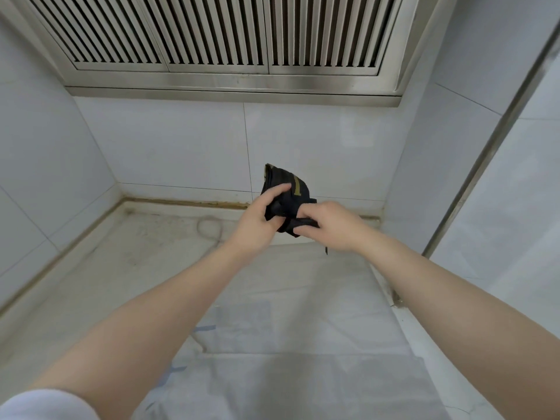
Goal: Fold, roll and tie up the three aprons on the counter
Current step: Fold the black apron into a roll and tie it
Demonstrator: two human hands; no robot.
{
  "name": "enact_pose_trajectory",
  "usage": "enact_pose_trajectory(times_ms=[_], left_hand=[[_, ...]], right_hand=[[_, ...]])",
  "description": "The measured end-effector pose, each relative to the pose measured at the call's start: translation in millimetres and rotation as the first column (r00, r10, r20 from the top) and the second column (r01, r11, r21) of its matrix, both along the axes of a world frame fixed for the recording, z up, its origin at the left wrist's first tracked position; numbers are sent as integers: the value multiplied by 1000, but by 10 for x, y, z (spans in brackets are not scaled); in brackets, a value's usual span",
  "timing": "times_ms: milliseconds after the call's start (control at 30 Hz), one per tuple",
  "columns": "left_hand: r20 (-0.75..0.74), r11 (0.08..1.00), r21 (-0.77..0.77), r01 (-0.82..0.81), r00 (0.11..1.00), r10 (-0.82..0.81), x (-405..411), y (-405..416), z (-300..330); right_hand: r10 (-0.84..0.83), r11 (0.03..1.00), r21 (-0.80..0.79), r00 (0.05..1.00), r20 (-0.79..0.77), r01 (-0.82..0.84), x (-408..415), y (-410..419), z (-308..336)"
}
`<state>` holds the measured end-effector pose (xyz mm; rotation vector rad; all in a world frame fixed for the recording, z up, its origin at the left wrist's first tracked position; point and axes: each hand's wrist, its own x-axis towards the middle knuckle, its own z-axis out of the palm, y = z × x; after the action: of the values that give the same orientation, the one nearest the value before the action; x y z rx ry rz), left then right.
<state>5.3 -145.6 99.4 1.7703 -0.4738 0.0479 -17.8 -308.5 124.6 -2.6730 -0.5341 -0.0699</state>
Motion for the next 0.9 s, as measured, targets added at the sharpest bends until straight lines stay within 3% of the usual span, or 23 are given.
enact_pose_trajectory(times_ms=[67, 100, 200, 267, 333, 433, 533, 733, 833, 900], left_hand=[[68, 995, 79, -67, 996, 61, 44, 25, -41], [70, 992, 71, -106, 992, 101, 47, 38, -51], [54, 986, 7, -168, 984, 167, 48, 34, -61], [97, 978, 18, -207, 974, 204, 68, 2, -73], [100, 961, 1, -276, 956, 274, 87, -38, -74], [26, 926, -21, -377, 926, 377, 117, -67, -56], [-7, 892, -12, -453, 892, 453, 119, -61, -27], [-11, 889, 23, -458, 889, 458, 81, -56, -9], [9, 880, 40, -473, 881, 473, 60, -84, 0], [24, 883, 60, -466, 885, 466, 63, -95, 4]], right_hand=[[0, 956, 287, 983, -182, 53, 36, -82, 68], [35, 875, 472, 958, -286, 109, 36, -106, 92], [182, 481, 812, 869, -460, 330, 41, -106, 92], [223, 246, 849, 825, -519, 468, 41, -27, 66], [257, 80, 833, 796, -548, 547, 43, 80, 36], [261, -40, 826, 804, -535, 562, 29, 225, -15], [229, 38, 877, 850, -474, 479, 11, 321, -76], [24, 433, 819, 904, -427, 376, -51, 413, -31], [-62, 468, 825, 943, -328, 318, -61, 461, 7], [-194, 588, 763, 963, -188, 267, -12, 485, -23]])
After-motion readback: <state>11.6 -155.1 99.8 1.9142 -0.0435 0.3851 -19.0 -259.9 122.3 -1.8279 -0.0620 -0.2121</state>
